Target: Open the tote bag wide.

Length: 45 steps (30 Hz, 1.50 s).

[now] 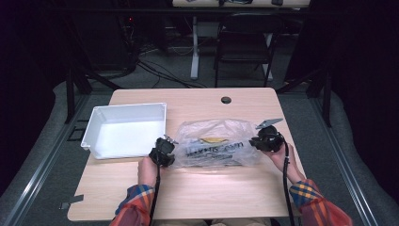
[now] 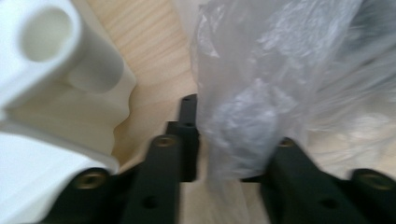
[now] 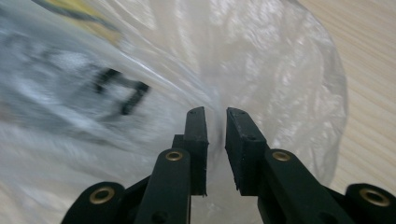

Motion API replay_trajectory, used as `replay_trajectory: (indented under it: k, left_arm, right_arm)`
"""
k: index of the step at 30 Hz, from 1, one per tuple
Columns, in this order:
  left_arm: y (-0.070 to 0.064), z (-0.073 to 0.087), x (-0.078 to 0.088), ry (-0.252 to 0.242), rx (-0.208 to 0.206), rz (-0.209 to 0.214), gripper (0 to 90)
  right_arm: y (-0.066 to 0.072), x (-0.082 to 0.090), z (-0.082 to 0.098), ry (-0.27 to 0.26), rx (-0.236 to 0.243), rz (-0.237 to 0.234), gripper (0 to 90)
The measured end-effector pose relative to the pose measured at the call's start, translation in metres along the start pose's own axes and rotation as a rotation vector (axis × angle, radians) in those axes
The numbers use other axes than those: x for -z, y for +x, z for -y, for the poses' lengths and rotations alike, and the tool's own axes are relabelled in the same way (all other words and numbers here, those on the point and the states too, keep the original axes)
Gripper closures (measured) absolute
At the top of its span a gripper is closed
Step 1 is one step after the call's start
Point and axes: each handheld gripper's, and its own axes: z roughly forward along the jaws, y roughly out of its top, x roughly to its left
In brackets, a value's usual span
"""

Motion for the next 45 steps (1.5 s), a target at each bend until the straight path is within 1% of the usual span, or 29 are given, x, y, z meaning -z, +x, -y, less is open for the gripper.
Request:
replay_trajectory:
  k: [1,2,4,5,8,11,13,15,17,18,19,20,21,23,24,25,26,27,29,30,32,33,35,37,38,41,42,44,45]
  left_arm:
    - [-0.001,0.001,0.007,-0.024,-0.001,0.009,64.2]
    - [-0.002,0.002,0.015,-0.049,-0.011,0.028,58.6]
    - [-0.005,0.003,0.027,-0.083,-0.019,0.036,45.5]
    - [-0.006,0.004,0.033,-0.099,-0.026,0.052,40.4]
    - [-0.011,0.003,0.044,-0.131,-0.046,0.049,31.3]
    - [-0.014,0.000,0.054,-0.159,-0.066,0.046,25.2]
    - [-0.016,-0.002,0.061,-0.186,-0.069,0.041,25.6]
    - [-0.017,-0.005,0.068,-0.203,-0.078,0.033,29.6]
    - [-0.018,-0.008,0.073,-0.240,-0.083,0.050,31.2]
    - [-0.018,-0.010,0.074,-0.258,-0.089,0.042,33.8]
    - [-0.018,-0.012,0.074,-0.268,-0.097,0.037,38.3]
    - [-0.017,-0.015,0.072,-0.272,-0.103,0.029,45.9]
    - [-0.016,-0.017,0.067,-0.274,-0.098,0.018,53.4]
    - [-0.014,-0.023,0.055,-0.251,-0.090,-0.020,70.7]
    - [-0.013,-0.025,0.047,-0.236,-0.079,-0.027,76.7]
    - [-0.011,-0.027,0.039,-0.214,-0.063,-0.033,79.6]
    - [-0.008,-0.027,0.031,-0.194,-0.038,-0.031,81.2]
    - [-0.005,-0.028,0.023,-0.171,-0.023,-0.022,82.7]
    - [0.000,-0.028,0.009,-0.127,0.001,-0.033,83.7]
    - [0.002,-0.029,0.002,-0.109,0.014,-0.028,84.1]
    - [0.005,-0.028,-0.009,-0.071,0.023,-0.023,84.4]
    - [0.005,-0.028,-0.013,-0.057,0.026,-0.019,84.6]
    - [0.003,-0.029,-0.020,-0.030,0.013,-0.030,85.0]
    - [0.000,-0.029,-0.024,-0.006,-0.006,-0.040,85.6]
    - [-0.001,-0.029,-0.026,0.005,-0.017,-0.047,85.8]
    - [-0.004,-0.027,-0.029,0.021,-0.038,-0.046,86.1]
    - [-0.004,-0.026,-0.028,0.027,-0.043,-0.040,86.2]
    - [-0.006,-0.026,-0.027,0.039,-0.060,-0.034,86.4]
    - [-0.007,-0.025,-0.026,0.041,-0.064,-0.027,86.4]
  right_arm:
    - [0.001,0.004,-0.001,-0.015,-0.002,-0.013,80.3]
    - [0.001,0.008,-0.001,-0.016,0.004,-0.028,82.7]
    - [0.004,0.013,-0.002,-0.026,0.006,-0.040,86.7]
    - [0.005,0.015,-0.002,-0.021,0.015,-0.049,87.6]
    - [0.006,0.017,-0.002,-0.026,0.016,-0.058,89.5]
    - [0.009,0.017,-0.003,-0.037,0.019,-0.055,90.0]
    - [0.010,0.019,-0.004,-0.031,0.029,-0.056,90.0]
    - [0.013,0.019,-0.005,-0.042,0.035,-0.050,90.0]
    - [0.014,0.020,-0.006,-0.052,0.039,-0.052,90.0]
    - [0.014,0.021,-0.008,-0.051,0.042,-0.053,90.0]
    - [0.014,0.021,-0.009,-0.053,0.046,-0.058,90.0]
    - [0.015,0.021,-0.010,-0.060,0.044,-0.051,90.0]
    - [0.015,0.020,-0.011,-0.064,0.047,-0.052,90.0]
    - [0.016,0.017,-0.014,-0.072,0.042,-0.046,90.0]
    - [0.015,0.015,-0.014,-0.068,0.033,-0.047,90.0]
    - [0.014,0.012,-0.015,-0.067,0.028,-0.046,89.9]
    - [0.013,0.010,-0.014,-0.059,0.024,-0.046,89.9]
    - [0.013,0.007,-0.014,-0.048,0.018,-0.043,89.9]
    - [0.010,0.000,-0.013,-0.046,0.000,-0.032,89.8]
    - [0.009,-0.003,-0.013,-0.039,-0.012,-0.034,89.9]
    - [0.006,-0.010,-0.012,-0.018,-0.025,-0.016,89.7]
    - [0.004,-0.013,-0.011,-0.007,-0.027,-0.019,89.6]
    - [0.004,-0.018,-0.010,0.013,-0.028,0.006,89.5]
    - [0.004,-0.022,-0.010,0.021,-0.014,0.022,89.3]
    - [0.005,-0.024,-0.010,0.031,0.000,0.053,89.2]
    - [0.006,-0.029,-0.009,0.082,0.039,0.088,88.5]
    - [0.007,-0.031,-0.008,0.088,0.043,0.103,88.0]
    - [0.008,-0.033,-0.008,0.105,0.060,0.117,87.0]
    - [0.008,-0.034,-0.008,0.122,0.072,0.115,85.7]
